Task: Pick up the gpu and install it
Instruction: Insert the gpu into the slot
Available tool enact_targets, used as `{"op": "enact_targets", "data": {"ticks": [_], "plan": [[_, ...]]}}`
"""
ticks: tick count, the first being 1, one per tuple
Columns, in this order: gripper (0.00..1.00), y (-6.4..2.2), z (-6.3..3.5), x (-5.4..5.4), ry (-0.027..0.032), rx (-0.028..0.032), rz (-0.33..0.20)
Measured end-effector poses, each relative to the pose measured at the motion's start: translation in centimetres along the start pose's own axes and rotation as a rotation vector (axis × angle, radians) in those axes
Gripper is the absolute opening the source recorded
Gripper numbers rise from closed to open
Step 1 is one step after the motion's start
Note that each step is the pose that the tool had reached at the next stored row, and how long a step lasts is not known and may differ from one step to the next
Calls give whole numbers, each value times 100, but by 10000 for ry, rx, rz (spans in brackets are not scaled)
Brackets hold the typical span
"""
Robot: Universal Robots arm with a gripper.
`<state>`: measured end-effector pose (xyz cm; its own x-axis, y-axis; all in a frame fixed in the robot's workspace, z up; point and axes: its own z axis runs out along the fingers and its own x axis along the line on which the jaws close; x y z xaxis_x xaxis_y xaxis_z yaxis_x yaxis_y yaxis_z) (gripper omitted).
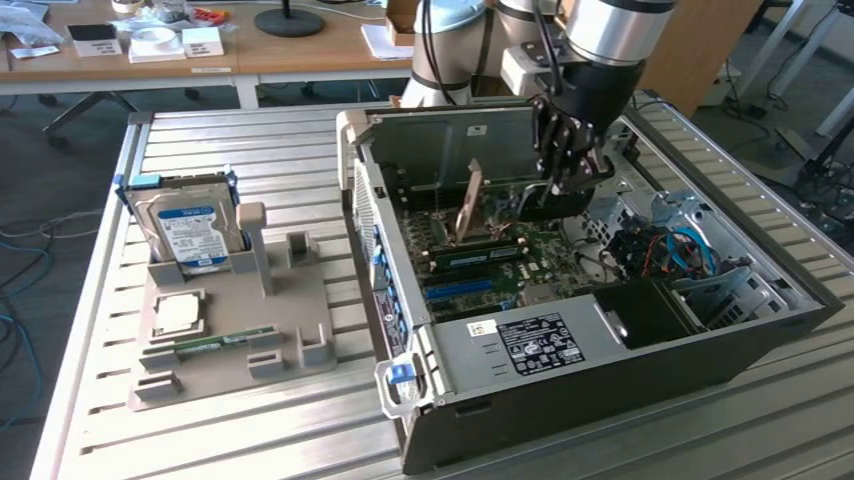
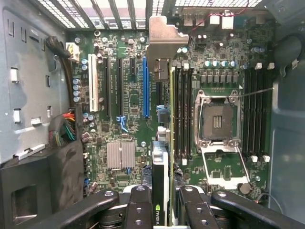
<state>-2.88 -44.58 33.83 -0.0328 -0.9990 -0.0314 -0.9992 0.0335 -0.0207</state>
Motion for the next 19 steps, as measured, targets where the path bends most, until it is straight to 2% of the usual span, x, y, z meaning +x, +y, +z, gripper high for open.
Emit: {"op": "enact_targets", "data": {"ticks": [13,19], "plan": [[27,39,88,8,-2,1,0],[27,65,158,11,1,-1,-1]]}}
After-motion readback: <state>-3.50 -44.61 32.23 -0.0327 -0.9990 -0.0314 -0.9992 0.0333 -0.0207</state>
